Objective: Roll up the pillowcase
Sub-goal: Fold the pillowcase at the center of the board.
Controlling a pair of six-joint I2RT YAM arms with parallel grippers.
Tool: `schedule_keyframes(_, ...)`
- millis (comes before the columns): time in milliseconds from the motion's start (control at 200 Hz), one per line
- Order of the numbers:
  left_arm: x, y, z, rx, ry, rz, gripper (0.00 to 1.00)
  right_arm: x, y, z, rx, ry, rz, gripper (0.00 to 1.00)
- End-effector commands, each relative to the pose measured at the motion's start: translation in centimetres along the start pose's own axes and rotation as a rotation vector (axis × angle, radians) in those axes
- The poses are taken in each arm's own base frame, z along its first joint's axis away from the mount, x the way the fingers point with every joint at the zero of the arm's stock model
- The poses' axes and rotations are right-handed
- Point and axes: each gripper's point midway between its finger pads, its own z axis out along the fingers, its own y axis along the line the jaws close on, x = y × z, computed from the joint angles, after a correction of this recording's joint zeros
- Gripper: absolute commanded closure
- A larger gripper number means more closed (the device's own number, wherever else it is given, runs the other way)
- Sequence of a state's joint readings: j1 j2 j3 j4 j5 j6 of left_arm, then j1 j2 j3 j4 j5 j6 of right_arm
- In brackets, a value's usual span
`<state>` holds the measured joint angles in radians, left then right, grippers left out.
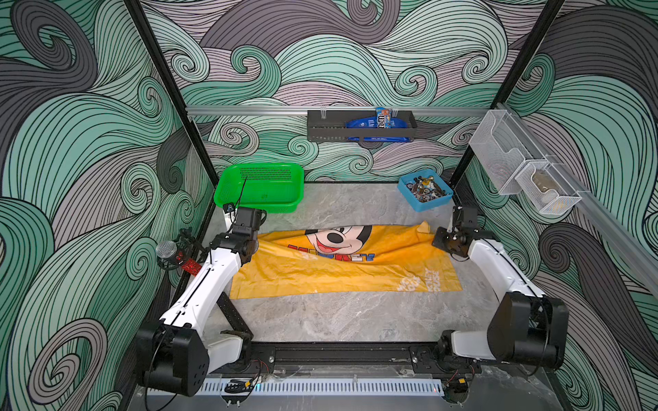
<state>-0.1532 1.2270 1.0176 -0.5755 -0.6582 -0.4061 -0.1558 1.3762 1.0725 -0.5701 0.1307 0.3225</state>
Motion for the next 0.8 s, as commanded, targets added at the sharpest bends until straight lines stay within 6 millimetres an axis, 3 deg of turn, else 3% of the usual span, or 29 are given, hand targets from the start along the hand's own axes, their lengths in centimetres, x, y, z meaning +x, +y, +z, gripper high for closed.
schedule_keyframes(0, -7.3, -0.7, -1.8, 0.015, -0.211, -0.041, 1.00, -5.2, -0.6, -1.8, 0.026, -0.103, 0.051, 1.00)
schedule_keyframes(225, -15.3, -3.1, -2.3, -0.004, -0.376, 0.023, 1.00, -17.0, 0.6, -3.2, -0.047, -0.272, 0.110, 1.00)
schedule_keyframes(255, -16.4, -3.1, -2.7, -0.004, -0.402, 0.023, 1.00, -17.9, 0.7, -3.4, -0.060, -0.284, 0.124, 1.00)
schedule_keyframes(365, -17.9, -4.4, -1.4, -0.031, -0.410, 0.053, 1.00, -19.2, -0.3, -3.0, -0.056, -0.295, 0.156, 1.00)
schedule_keyframes(460, -17.3, -4.6, -0.6, -0.039, -0.399, 0.065, 1.00, -18.2, -1.5, -1.9, -0.040, -0.262, 0.178, 1.00)
schedule_keyframes(580, -15.4, -4.8, 0.1, -0.008, -0.363, 0.077, 1.00, -15.9, -3.1, -2.2, -0.012, -0.236, 0.186, 1.00)
schedule_keyframes(700, -10.9, -4.3, 1.3, -0.003, -0.291, 0.166, 1.00, -11.3, -5.2, -2.2, 0.028, -0.172, 0.198, 0.98)
schedule_keyframes(795, -6.4, -3.2, 1.5, 0.000, -0.225, 0.268, 1.00, -5.4, -6.6, -1.0, 0.075, -0.069, 0.195, 0.96)
